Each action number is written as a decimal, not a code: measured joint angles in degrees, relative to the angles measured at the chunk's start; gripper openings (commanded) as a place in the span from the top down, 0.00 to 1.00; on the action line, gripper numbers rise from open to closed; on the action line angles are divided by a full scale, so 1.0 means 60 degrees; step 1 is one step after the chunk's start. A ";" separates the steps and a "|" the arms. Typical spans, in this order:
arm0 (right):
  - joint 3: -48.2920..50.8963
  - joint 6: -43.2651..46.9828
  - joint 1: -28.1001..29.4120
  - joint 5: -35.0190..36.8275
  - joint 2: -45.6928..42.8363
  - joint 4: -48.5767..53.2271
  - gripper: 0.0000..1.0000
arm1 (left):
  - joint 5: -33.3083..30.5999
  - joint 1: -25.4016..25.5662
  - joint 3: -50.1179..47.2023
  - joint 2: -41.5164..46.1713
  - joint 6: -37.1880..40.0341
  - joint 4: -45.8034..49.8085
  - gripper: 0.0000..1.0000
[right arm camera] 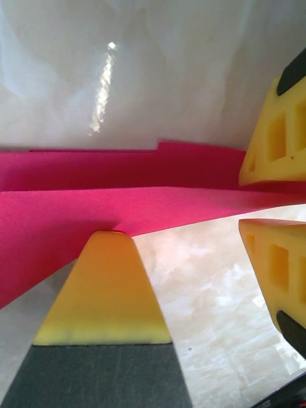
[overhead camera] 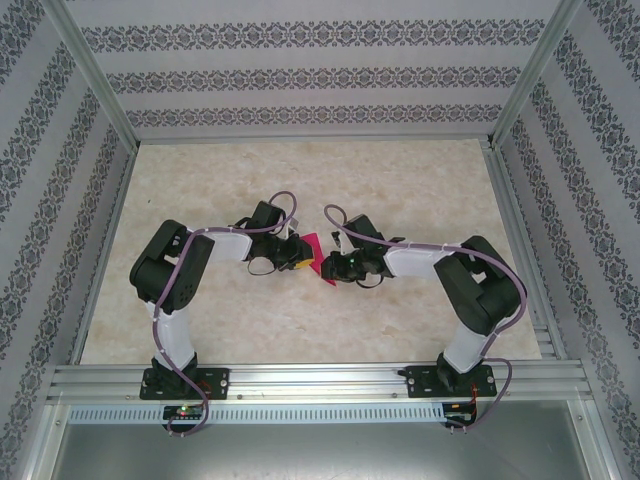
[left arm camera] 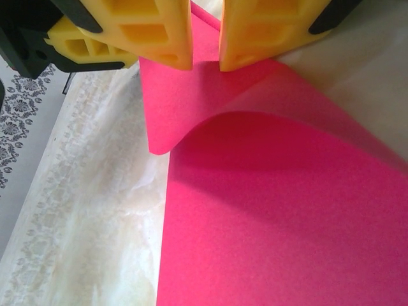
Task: Fold a paper plane with a square sheet of paper (pick it up from the middle)
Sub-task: Fold the wing for the fifth time at the center of the table.
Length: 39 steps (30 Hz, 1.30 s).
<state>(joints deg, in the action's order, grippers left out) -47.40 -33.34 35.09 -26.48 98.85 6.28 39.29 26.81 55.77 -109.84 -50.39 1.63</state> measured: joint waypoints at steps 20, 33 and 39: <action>0.0324 -0.0044 -0.0062 -0.0022 -0.0594 0.0080 0.79 | 0.0004 0.0000 0.0004 0.0000 0.0004 0.0029 0.80; 0.0342 -0.0117 -0.0051 -0.0040 -0.0484 0.0098 0.92 | 0.0007 0.0000 0.0004 0.0000 0.0004 0.0036 0.80; 0.0386 -0.0138 0.0011 -0.0095 -0.0095 -0.0073 0.93 | 0.0007 0.0000 0.0004 0.0000 0.0004 0.0106 0.80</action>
<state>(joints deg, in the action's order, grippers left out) -45.08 -34.17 35.16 -27.05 98.28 5.85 39.33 26.81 55.79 -109.84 -50.37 2.26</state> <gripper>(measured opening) 0.075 0.198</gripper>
